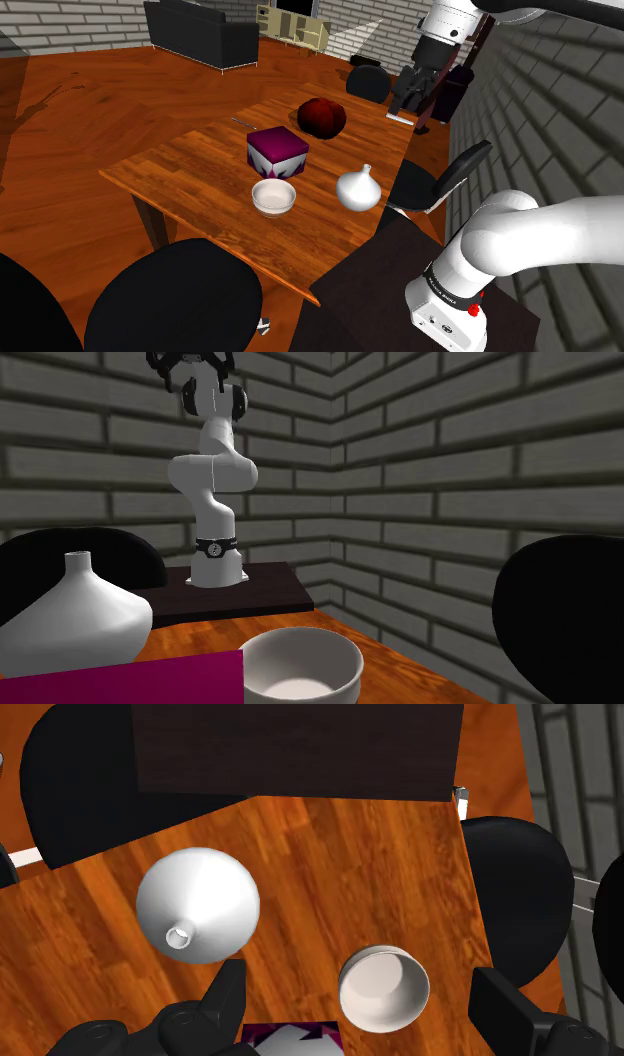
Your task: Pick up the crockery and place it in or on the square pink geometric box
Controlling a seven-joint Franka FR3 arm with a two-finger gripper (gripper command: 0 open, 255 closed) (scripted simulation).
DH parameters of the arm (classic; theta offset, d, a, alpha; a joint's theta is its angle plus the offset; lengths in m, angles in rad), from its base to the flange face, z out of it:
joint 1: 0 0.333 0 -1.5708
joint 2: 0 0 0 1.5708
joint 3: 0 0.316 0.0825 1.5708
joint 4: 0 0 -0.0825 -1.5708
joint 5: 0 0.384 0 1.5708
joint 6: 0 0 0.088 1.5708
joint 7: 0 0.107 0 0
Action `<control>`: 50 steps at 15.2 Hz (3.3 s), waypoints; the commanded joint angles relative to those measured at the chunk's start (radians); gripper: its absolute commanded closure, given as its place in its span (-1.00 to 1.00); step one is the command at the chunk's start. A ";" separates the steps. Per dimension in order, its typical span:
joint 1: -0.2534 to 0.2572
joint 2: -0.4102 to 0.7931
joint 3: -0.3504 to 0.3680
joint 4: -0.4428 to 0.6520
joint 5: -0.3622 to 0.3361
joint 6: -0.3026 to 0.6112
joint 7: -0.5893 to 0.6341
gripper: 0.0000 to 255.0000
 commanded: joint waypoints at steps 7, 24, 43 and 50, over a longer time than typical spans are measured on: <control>0.009 0.092 0.005 -0.121 0.024 0.219 0.001 -1.00; 0.070 0.629 0.008 -0.174 0.152 0.823 -0.056 -1.00; 0.081 1.226 0.071 0.097 0.364 1.156 -0.198 -1.00; 0.080 1.248 0.076 0.104 0.371 1.171 -0.203 -1.00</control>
